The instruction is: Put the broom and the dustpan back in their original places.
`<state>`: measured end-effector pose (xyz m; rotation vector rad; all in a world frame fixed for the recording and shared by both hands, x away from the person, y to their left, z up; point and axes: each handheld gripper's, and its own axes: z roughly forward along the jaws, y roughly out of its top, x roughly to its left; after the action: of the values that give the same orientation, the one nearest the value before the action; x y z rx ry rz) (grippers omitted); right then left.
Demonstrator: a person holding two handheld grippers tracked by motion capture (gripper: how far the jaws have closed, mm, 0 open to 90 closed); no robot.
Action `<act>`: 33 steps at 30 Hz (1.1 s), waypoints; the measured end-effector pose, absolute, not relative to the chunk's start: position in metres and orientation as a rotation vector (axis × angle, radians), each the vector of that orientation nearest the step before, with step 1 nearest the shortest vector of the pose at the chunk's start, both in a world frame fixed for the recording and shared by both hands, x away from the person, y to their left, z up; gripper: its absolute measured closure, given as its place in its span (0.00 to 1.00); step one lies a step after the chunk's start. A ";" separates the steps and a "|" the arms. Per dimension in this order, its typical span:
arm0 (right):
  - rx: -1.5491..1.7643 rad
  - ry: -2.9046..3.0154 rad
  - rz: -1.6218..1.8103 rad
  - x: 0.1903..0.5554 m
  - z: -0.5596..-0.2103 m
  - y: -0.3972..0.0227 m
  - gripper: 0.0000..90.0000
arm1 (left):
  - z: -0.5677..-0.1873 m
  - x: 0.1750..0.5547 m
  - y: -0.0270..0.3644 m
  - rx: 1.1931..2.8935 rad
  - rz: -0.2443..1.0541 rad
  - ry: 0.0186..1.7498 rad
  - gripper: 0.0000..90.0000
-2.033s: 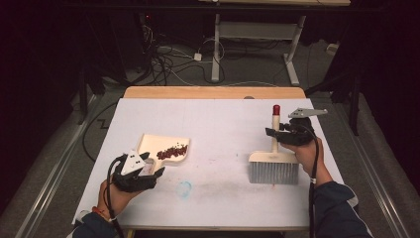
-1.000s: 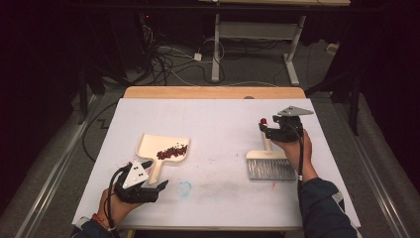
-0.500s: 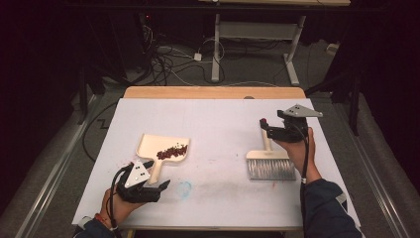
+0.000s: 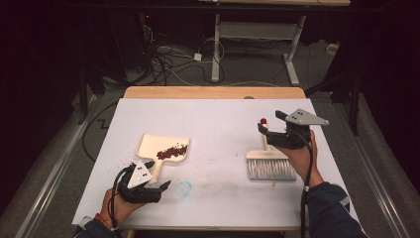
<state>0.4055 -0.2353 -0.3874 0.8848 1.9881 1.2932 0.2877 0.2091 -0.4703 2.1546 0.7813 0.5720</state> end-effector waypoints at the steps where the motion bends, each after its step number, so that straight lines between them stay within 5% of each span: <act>1: 0.871 1.990 1.295 0.403 -0.387 -0.234 0.24 | -0.470 0.287 0.209 2.157 0.575 0.776 0.20; 33: 0.664 1.969 1.261 0.341 -0.387 -0.238 0.18 | -0.470 0.287 0.209 2.162 0.589 0.769 0.21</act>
<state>0.3407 -0.2383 -0.3867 0.6637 1.9687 1.2612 0.2869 0.2088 -0.4697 2.1619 0.7689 0.5892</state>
